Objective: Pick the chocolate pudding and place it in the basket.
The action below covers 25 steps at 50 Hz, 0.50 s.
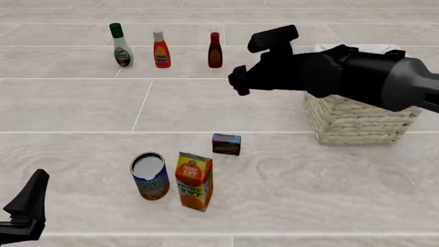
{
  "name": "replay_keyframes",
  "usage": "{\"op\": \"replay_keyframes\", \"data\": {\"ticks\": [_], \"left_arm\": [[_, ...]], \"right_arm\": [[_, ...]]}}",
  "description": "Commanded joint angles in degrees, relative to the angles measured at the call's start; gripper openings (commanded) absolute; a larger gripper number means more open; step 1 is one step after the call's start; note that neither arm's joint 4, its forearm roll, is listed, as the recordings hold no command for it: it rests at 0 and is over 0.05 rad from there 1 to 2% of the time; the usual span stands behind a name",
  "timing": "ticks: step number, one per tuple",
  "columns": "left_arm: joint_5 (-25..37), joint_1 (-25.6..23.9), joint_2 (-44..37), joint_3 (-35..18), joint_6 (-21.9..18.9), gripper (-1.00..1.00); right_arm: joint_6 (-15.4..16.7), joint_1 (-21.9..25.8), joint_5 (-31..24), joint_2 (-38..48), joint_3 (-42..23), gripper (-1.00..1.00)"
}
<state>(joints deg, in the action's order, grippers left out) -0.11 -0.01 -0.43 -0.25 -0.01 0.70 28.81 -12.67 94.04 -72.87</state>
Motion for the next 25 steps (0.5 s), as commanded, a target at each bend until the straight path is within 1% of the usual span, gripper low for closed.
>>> {"op": "replay_keyframes", "data": {"ticks": [1,2,5,25], "left_arm": [[0.0,0.0,0.0,0.0,0.0,1.00],[0.0,0.0,0.0,0.0,0.0,1.00],[0.0,0.0,0.0,0.0,0.0,1.00],[0.0,0.0,0.0,0.0,0.0,1.00]], "right_arm": [[-0.9,0.7,-3.7,3.0,-4.4,1.00],[-1.8,1.0,-4.3,3.3,-4.9,1.00],[-2.1,1.1,-5.0,3.8,-5.6,1.00],[-1.3,1.7,-7.8,7.5,-9.2,1.00]]}}
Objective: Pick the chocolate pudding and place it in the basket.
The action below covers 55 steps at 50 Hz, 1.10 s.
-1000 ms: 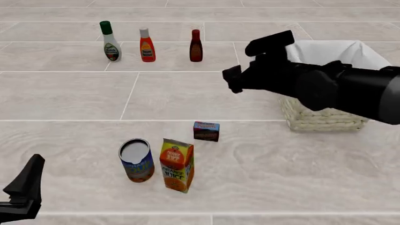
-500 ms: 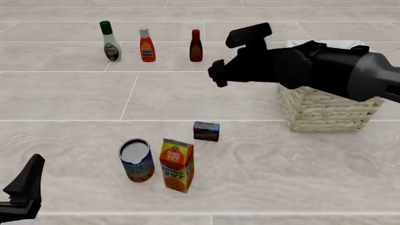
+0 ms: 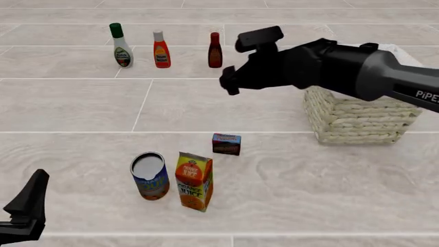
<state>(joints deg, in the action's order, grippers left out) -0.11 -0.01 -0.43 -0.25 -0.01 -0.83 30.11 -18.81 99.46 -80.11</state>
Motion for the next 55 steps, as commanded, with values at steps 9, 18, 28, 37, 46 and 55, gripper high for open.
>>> {"op": "replay_keyframes", "data": {"ticks": [9,18,28,37,46,55], "left_arm": [[0.0,0.0,0.0,0.0,0.0,1.00],[0.0,0.0,0.0,0.0,0.0,1.00],[0.0,0.0,0.0,0.0,0.0,1.00],[0.0,0.0,0.0,0.0,0.0,1.00],[0.0,0.0,0.0,0.0,0.0,1.00],[0.0,0.0,0.0,0.0,0.0,1.00]], "right_arm": [[0.6,1.5,-2.3,3.7,-2.4,1.00],[1.1,2.3,-2.3,4.5,-2.3,1.00],[2.2,2.1,-2.3,6.1,-2.3,1.00],[3.7,1.7,-2.3,7.2,-2.5,1.00],[6.0,2.1,-1.7,7.2,-1.6,1.00],[7.5,2.4,-1.2,7.5,-0.8,1.00]]}}
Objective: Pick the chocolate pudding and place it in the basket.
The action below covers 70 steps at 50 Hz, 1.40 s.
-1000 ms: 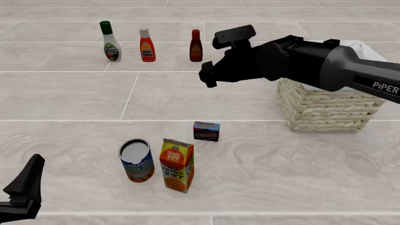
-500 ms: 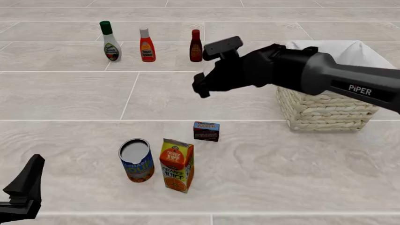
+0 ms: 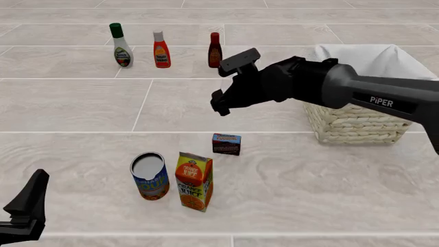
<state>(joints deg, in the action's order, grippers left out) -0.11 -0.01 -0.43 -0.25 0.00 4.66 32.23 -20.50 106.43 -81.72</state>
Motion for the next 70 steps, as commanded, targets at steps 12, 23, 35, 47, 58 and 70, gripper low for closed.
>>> {"op": "replay_keyframes", "data": {"ticks": [12,23,35,47,58,70], "left_arm": [[0.0,0.0,0.0,0.0,0.0,1.00],[0.0,0.0,0.0,0.0,0.0,1.00],[0.0,0.0,0.0,0.0,0.0,1.00],[0.0,0.0,0.0,0.0,0.0,1.00],[0.0,0.0,0.0,0.0,0.0,1.00],[0.0,0.0,0.0,0.0,0.0,1.00]], "right_arm": [[2.8,0.7,1.2,0.6,1.9,1.00],[2.7,1.3,2.2,1.0,3.3,1.00],[2.1,1.7,3.1,1.7,4.3,1.00],[2.3,1.3,3.6,2.7,4.8,1.00],[2.4,1.2,4.0,3.7,4.9,1.00],[2.5,1.1,4.7,4.5,5.7,1.00]]}}
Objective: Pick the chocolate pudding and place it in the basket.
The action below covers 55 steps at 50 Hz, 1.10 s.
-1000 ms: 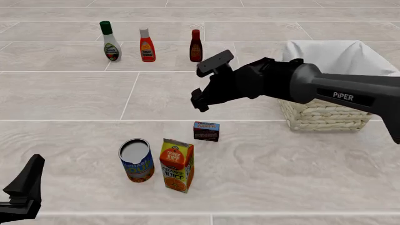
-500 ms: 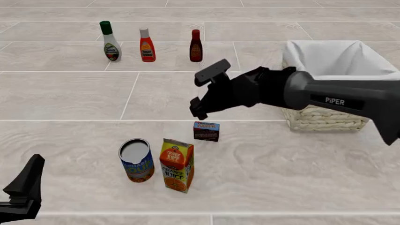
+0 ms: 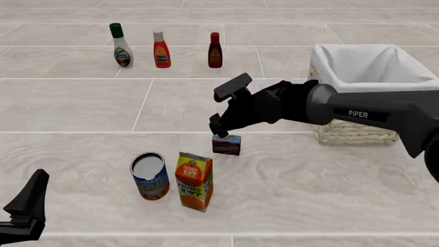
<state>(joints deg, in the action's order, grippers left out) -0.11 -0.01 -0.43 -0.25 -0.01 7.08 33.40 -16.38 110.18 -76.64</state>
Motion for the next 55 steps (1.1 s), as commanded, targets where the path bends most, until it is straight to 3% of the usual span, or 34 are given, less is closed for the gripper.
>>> {"op": "replay_keyframes", "data": {"ticks": [1,55], "left_arm": [[0.0,0.0,0.0,0.0,0.0,1.00],[0.0,0.0,0.0,0.0,0.0,1.00]], "right_arm": [[0.1,-0.1,0.6,0.7,0.6,1.00],[-0.5,-0.8,3.9,5.8,3.3,1.00]]}}
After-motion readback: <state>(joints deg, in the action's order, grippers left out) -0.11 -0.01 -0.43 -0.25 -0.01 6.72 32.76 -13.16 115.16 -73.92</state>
